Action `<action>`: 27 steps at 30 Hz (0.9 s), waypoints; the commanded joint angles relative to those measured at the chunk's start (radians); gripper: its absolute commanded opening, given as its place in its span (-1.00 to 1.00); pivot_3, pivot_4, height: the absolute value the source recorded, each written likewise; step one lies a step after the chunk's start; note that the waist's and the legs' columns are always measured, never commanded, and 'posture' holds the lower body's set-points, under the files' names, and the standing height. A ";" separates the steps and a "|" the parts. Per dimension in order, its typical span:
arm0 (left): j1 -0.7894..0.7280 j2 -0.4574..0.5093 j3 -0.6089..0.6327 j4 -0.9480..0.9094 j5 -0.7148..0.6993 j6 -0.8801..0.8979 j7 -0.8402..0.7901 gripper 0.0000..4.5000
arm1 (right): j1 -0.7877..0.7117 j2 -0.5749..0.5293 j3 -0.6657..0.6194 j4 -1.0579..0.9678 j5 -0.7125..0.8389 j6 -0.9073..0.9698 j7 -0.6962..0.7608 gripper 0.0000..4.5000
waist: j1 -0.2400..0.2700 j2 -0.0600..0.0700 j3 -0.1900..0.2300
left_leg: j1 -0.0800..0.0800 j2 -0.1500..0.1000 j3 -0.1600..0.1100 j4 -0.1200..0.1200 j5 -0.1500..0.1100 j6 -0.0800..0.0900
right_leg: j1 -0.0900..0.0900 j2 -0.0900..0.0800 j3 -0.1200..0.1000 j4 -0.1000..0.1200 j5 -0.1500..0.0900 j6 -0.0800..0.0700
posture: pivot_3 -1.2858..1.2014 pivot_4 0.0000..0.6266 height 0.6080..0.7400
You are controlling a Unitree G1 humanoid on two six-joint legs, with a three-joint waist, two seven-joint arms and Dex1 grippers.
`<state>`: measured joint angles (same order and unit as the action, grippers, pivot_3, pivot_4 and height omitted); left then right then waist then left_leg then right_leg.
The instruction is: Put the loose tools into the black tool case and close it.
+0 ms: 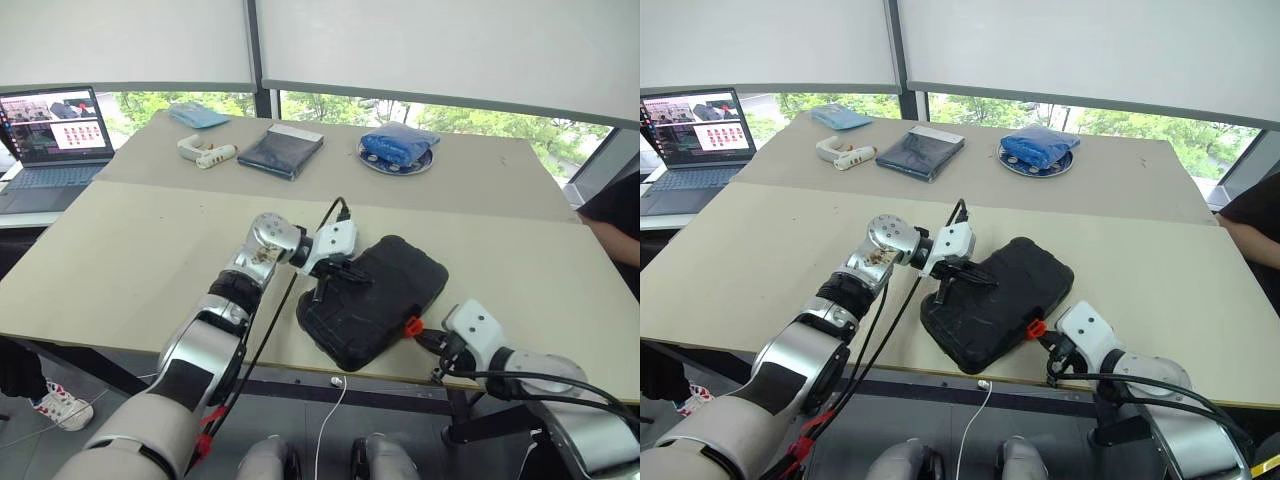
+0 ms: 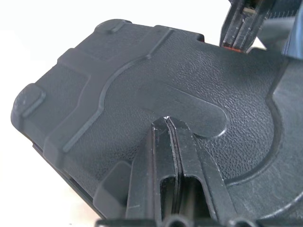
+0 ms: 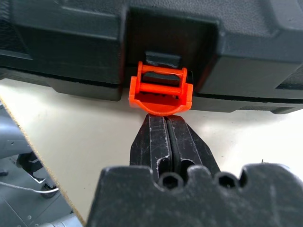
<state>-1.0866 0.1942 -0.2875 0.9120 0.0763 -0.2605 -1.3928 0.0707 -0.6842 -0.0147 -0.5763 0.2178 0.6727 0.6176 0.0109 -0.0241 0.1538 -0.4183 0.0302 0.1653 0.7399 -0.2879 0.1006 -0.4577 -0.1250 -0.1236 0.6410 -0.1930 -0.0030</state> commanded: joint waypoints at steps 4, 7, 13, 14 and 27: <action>0.023 -0.005 -0.143 0.060 0.150 -0.180 0.044 -1.00 | -0.024 0.008 -0.055 -0.106 0.045 0.016 -0.013 -0.98 | 0.000 0.002 -0.001 | 0.001 0.000 0.000 0.000 0.000 0.000 | 0.001 0.000 0.000 0.000 -0.001 0.002 | 0.03 -0.52 0.67; 0.015 -0.012 -0.165 0.090 0.170 -0.222 0.068 -1.00 | -0.044 0.012 -0.088 -0.161 0.095 0.075 -0.009 -0.98 | -0.001 0.004 -0.004 | 0.002 0.000 0.000 0.000 -0.001 0.001 | 0.002 0.000 0.000 0.000 -0.001 0.002 | 0.03 -0.52 0.67; 0.009 -0.036 -0.161 0.120 0.160 -0.215 0.067 -1.00 | -0.109 0.029 -0.063 -0.194 0.132 0.139 -0.026 -0.98 | -0.017 0.005 -0.008 | 0.004 0.001 0.000 -0.001 -0.005 0.009 | 0.002 0.000 0.000 0.000 0.001 0.000 | 0.03 -0.52 0.67; 0.010 -0.037 -0.159 0.120 0.157 -0.213 0.063 -1.00 | -0.116 0.032 -0.055 -0.188 0.131 0.142 -0.029 -0.98 | -0.020 0.004 -0.009 | 0.005 0.001 0.000 -0.001 -0.005 0.008 | 0.003 0.000 0.000 0.000 0.001 0.000 | 0.03 -0.52 0.67; -0.018 0.094 0.043 0.089 -0.037 0.078 -0.016 -0.52 | -0.026 -0.074 -0.364 -0.208 0.342 0.201 0.129 -0.49 | -0.019 0.003 -0.015 | 0.003 0.001 0.000 -0.003 -0.006 0.008 | 0.001 0.001 0.000 -0.002 0.000 0.001 | 0.03 -0.52 0.67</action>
<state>-1.1155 0.2158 -0.2891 0.9872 0.0691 -0.2813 -1.3664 0.0263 -0.7210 -0.2467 -0.7469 0.4726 0.8661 0.6694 -0.0081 -0.0206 0.1387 -0.4149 0.0320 0.1655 0.7366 -0.2941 0.1088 -0.4566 -0.1233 -0.1232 0.6388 -0.1933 -0.0025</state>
